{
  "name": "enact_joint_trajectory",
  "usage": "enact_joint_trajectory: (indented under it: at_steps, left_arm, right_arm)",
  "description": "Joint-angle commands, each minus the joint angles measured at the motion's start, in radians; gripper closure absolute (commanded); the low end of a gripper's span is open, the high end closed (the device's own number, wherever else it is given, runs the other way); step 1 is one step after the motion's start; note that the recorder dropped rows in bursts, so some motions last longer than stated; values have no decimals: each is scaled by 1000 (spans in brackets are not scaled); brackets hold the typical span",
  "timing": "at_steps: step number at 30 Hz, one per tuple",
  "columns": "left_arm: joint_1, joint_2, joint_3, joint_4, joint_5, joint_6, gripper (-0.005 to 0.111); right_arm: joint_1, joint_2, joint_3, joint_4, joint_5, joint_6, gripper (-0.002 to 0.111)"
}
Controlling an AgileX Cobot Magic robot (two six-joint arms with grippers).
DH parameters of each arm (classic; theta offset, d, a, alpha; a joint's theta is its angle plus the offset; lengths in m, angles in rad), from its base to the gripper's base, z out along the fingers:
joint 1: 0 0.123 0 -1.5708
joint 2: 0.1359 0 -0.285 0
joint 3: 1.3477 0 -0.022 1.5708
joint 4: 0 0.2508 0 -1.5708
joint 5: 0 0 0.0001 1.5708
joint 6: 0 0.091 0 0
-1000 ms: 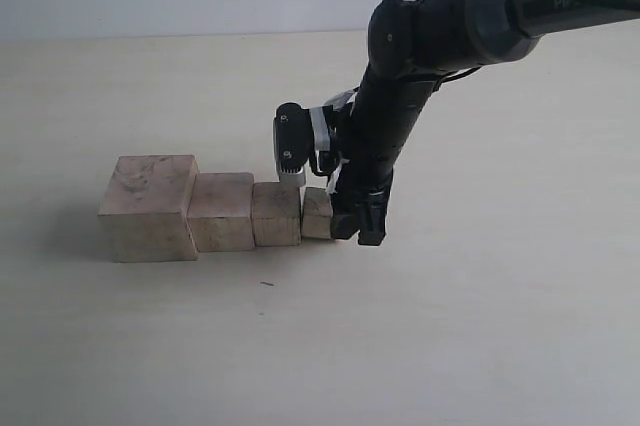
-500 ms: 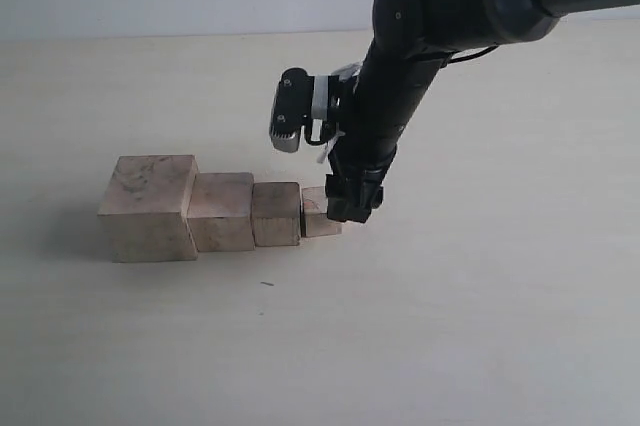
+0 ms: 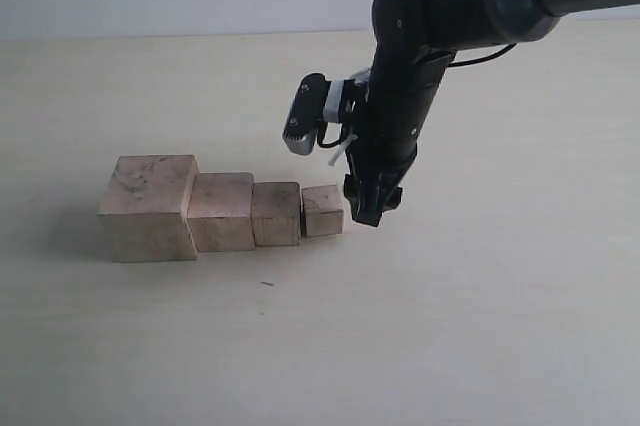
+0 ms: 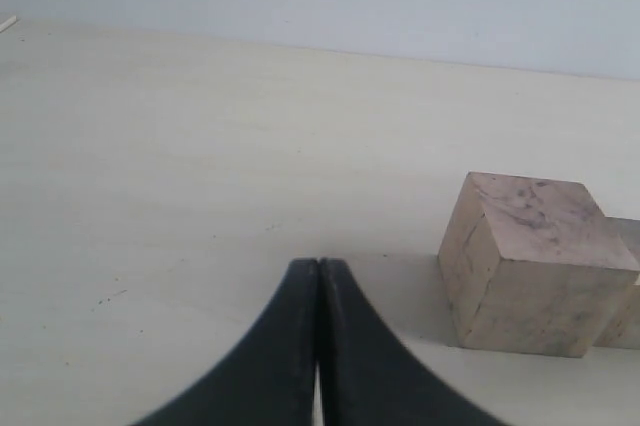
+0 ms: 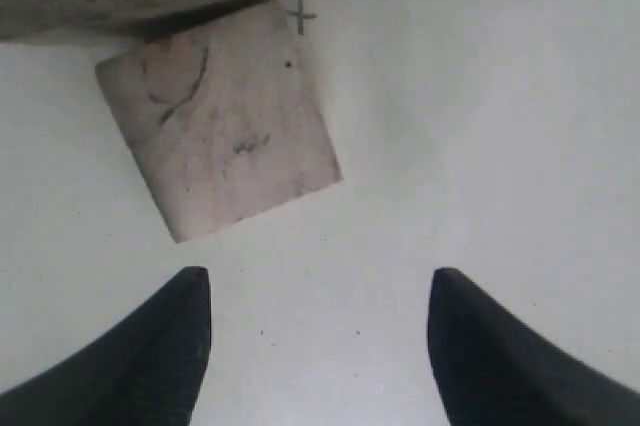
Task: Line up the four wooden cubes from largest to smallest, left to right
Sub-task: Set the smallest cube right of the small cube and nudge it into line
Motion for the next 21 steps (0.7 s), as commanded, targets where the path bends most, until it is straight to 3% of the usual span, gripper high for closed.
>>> enact_joint_trajectory:
  at_steps: [1, 21]
  left_arm:
    - [-6, -6, 1, 3, -8, -3, 107]
    - [-6, -6, 1, 3, -8, -3, 107]
  right_arm:
    - [-3, 34, 1, -7, -37, 4, 49]
    - [-3, 36, 1, 71, -105, 47, 49]
